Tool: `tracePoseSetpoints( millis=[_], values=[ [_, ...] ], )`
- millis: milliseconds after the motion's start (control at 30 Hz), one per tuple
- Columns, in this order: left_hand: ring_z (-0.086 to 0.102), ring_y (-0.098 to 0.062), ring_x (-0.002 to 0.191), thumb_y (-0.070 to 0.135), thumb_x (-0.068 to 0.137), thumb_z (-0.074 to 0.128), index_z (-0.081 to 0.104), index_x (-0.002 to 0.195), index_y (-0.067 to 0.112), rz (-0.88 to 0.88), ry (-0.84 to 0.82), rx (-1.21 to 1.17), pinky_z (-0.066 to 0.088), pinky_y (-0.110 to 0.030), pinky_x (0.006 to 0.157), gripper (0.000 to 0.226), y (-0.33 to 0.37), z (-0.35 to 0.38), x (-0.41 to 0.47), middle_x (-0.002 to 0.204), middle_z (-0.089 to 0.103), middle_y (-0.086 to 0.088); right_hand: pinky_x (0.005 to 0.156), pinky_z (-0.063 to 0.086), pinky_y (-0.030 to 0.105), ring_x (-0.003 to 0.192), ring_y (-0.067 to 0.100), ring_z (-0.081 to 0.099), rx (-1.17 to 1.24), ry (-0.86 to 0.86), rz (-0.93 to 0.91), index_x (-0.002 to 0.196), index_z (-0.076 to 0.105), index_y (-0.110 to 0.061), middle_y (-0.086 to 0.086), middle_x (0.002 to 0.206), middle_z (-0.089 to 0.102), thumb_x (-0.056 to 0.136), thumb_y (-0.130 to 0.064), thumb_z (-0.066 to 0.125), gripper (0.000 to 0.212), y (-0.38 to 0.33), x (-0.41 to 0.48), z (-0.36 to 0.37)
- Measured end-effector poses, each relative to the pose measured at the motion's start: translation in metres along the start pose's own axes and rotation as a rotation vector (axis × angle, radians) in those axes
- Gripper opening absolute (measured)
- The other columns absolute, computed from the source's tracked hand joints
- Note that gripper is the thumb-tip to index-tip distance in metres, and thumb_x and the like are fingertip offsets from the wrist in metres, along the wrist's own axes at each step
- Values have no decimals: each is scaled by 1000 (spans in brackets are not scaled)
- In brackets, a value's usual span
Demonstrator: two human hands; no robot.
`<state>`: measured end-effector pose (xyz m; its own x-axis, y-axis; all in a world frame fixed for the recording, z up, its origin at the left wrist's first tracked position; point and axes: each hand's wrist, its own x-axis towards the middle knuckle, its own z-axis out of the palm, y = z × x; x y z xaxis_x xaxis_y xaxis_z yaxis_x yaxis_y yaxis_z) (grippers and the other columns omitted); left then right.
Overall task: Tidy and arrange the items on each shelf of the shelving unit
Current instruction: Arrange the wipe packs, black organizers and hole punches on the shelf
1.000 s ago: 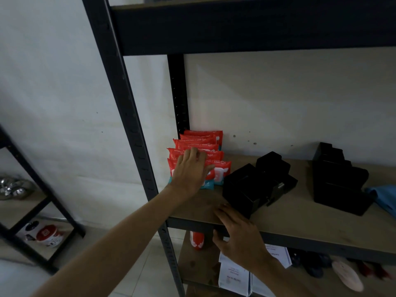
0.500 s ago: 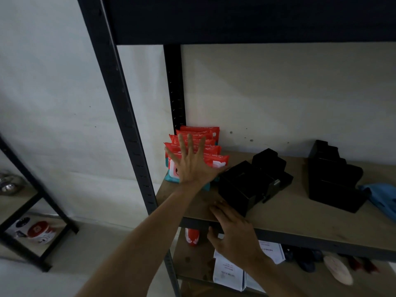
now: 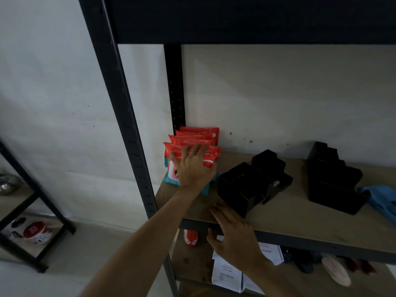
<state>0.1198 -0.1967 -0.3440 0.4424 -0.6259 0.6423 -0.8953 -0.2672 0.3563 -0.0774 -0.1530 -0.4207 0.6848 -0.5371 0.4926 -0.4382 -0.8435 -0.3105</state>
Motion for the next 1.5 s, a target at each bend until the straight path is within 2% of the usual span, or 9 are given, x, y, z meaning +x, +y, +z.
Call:
tracePoseSetpoints(
  millis=[333,433,500,667,733,867,1067,1333,1500],
  values=[
    [54,-33,126,53,88,56,65,128,27,27,25,78,16,-72,109,48,-1,2,-1,129,67,1,97,43,21,118,11,63,-11,-21,-1,126,65,-24,-6,129,66,84,-51,54,51,1,0,-1],
    [39,-34,141,73,89,38,55,138,33,6,-48,145,2,-72,112,66,-1,-2,0,146,54,0,96,41,19,118,10,63,-10,-24,-9,125,64,-24,-6,129,66,84,-50,54,49,0,0,-4],
    [22,-34,149,90,78,27,43,147,35,-34,-139,179,-13,-68,109,90,0,-11,3,157,38,-3,95,41,18,118,11,62,-6,-17,-12,124,65,-23,-5,128,66,83,-48,55,49,-2,1,-6],
    [0,-37,152,97,67,35,27,155,33,-74,-184,298,-19,-72,106,108,-12,-28,5,165,16,-7,96,42,19,118,12,63,10,-6,-11,123,66,-21,-3,127,67,83,-48,55,50,-2,2,-6],
    [-1,-38,151,97,67,35,24,156,33,-126,-220,287,-16,-73,104,110,-13,-29,5,166,12,-9,97,40,19,117,12,64,2,-5,-11,123,67,-20,-3,126,67,83,-48,54,50,-2,2,-6],
    [1,-39,151,87,74,38,27,154,31,-179,-247,161,8,-75,110,98,-11,-23,3,165,13,-11,97,43,20,119,12,63,19,-10,-18,123,66,-21,-3,128,67,84,-49,54,49,-1,2,-6],
    [7,-38,150,70,80,52,37,148,29,-132,-234,84,13,-73,111,81,-12,-21,3,163,22,-9,98,41,20,117,12,64,6,2,-26,123,67,-20,-2,126,68,84,-49,54,50,-2,2,-7],
    [-11,-37,151,101,52,46,4,157,38,-275,-267,32,-5,-72,110,129,-9,-43,21,166,-6,-12,96,42,21,119,13,63,-15,-18,-11,124,66,-21,-3,127,67,82,-51,54,53,-2,2,-4],
    [-2,-42,150,99,44,55,1,156,37,-540,-290,-119,6,-71,113,138,-13,-47,42,166,0,-15,96,41,20,118,12,64,-38,-23,-13,124,67,-21,-4,127,68,82,-53,56,54,-2,2,-4]
  ],
)
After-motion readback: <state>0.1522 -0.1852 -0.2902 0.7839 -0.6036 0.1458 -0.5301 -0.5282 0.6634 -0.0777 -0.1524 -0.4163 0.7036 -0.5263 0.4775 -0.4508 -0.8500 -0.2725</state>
